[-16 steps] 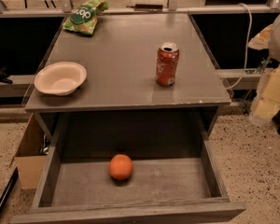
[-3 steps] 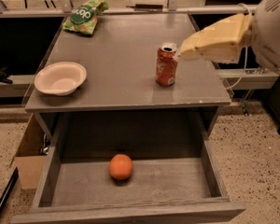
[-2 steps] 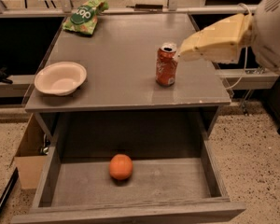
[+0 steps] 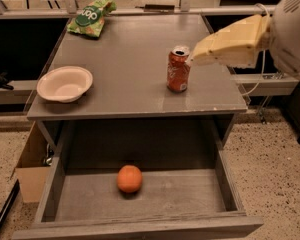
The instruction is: Pick orange from top drawer and place on counter
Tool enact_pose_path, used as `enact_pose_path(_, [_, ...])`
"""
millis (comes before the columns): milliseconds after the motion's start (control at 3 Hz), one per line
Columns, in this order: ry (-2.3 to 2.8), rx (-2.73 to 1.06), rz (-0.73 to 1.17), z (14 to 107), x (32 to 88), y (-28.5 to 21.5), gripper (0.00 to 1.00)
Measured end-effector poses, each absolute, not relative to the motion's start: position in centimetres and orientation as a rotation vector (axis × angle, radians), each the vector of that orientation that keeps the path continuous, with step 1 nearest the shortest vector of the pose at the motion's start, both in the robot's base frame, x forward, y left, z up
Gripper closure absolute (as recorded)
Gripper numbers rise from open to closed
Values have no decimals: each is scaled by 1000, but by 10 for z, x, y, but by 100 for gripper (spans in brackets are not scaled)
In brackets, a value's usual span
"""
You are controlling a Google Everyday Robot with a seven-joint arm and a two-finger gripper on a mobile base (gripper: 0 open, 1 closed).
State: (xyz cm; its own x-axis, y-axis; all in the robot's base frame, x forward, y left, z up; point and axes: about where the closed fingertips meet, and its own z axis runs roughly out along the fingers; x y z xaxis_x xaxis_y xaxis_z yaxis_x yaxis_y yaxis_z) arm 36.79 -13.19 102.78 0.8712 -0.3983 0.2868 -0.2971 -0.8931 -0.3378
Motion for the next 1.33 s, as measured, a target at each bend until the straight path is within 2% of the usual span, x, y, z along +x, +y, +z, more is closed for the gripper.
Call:
enact_pose_path(667, [418,-2935,-532,1017,407,-126,0])
enact_pose_path(1000, [402,-2912,-594,1040,402,-120,0])
enact_pose_path(1333, [304,-2950,-596,1041,416,-95,0])
